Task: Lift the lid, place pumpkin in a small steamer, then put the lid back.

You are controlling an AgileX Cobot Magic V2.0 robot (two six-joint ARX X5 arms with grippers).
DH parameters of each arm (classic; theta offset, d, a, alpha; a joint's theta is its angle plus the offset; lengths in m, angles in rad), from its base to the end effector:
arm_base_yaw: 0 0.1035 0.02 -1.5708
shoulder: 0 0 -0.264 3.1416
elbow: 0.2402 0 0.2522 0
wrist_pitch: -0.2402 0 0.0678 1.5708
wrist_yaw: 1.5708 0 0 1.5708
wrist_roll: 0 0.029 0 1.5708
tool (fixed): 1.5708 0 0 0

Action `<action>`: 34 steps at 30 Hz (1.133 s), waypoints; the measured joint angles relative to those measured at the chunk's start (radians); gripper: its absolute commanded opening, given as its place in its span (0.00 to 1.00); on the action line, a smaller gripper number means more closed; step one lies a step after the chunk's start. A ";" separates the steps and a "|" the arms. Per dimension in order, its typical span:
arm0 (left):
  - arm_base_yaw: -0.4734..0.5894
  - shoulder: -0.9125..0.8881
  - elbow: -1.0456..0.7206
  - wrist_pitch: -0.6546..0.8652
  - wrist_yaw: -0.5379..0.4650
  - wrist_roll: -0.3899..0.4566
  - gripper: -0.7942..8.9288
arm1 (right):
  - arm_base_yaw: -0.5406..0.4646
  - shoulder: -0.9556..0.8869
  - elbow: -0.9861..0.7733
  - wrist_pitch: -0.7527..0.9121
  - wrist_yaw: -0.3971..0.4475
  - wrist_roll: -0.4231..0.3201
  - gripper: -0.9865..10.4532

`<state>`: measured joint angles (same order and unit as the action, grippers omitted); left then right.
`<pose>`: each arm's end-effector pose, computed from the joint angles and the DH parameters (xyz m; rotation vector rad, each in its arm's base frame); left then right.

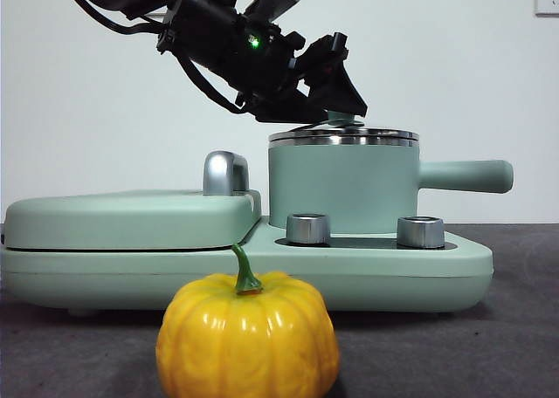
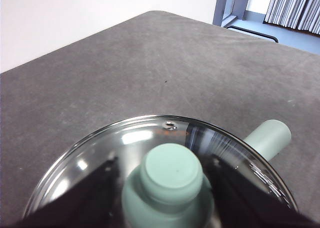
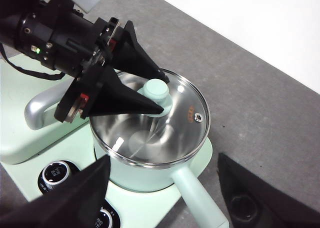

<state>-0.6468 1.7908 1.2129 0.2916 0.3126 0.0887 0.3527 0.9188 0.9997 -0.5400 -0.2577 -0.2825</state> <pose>0.3195 -0.2524 0.2506 0.1307 0.2510 -0.9654 0.1711 0.0709 0.3505 -0.2909 0.3780 0.6615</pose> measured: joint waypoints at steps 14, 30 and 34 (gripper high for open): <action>-0.005 -0.021 0.001 -0.023 -0.029 0.000 0.09 | 0.000 0.000 0.000 0.000 0.000 0.000 0.38; 0.088 -0.399 0.001 -0.401 -0.139 0.000 0.09 | 0.011 0.000 0.000 -0.008 -0.001 0.000 0.38; 0.144 -0.502 0.001 -0.574 -0.187 0.000 0.09 | 0.059 0.000 0.000 -0.043 -0.001 -0.011 0.38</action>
<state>-0.5030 1.2888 1.2137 -0.2821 0.1253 0.0883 0.4114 0.9188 0.9997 -0.5827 -0.2588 -0.2939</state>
